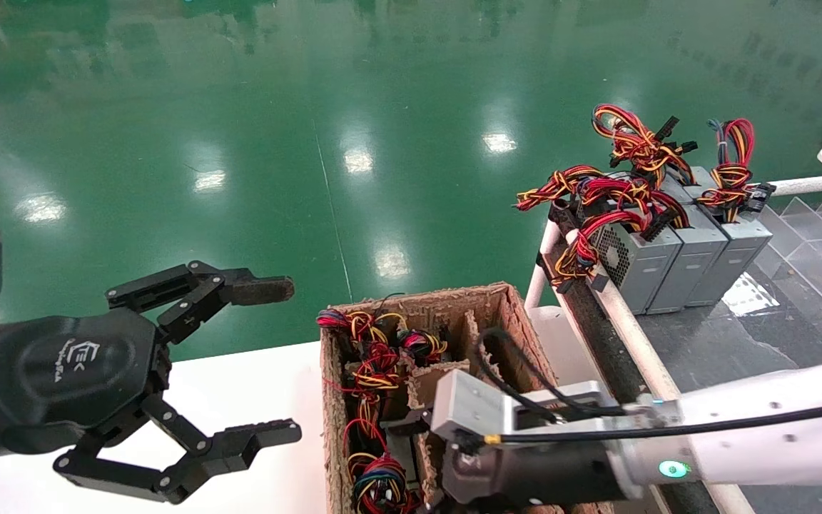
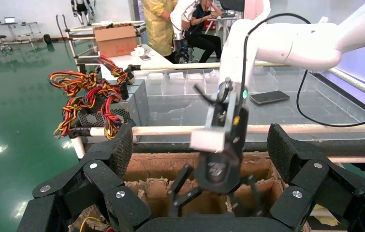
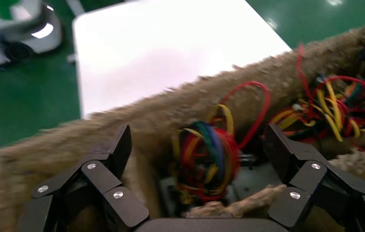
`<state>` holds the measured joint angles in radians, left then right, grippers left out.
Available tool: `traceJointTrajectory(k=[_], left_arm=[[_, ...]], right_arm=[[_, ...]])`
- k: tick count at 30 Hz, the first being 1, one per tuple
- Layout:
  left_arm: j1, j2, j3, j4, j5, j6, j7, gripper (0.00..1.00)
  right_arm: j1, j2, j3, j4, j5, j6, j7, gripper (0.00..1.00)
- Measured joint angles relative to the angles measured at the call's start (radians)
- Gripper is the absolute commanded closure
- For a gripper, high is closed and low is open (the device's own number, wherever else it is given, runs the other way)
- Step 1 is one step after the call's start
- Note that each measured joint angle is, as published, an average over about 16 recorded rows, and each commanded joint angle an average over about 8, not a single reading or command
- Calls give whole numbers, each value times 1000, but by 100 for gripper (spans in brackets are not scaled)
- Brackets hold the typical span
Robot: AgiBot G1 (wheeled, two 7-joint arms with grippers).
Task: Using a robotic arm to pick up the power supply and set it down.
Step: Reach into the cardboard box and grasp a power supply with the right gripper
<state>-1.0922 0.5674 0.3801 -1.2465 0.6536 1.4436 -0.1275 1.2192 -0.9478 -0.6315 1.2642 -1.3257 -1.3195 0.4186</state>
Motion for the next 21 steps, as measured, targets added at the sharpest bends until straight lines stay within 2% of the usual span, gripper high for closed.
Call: traceJointTrajectory(k=[9, 21], left_arm=[[0, 0, 0, 0, 0, 0, 0, 0], [0, 0, 0, 0, 0, 0, 0, 0]], right_arm=[[-14, -34, -16, -5, -52, 56, 2, 100], [-24, -47, -25, -27, -68, 67, -15, 100]])
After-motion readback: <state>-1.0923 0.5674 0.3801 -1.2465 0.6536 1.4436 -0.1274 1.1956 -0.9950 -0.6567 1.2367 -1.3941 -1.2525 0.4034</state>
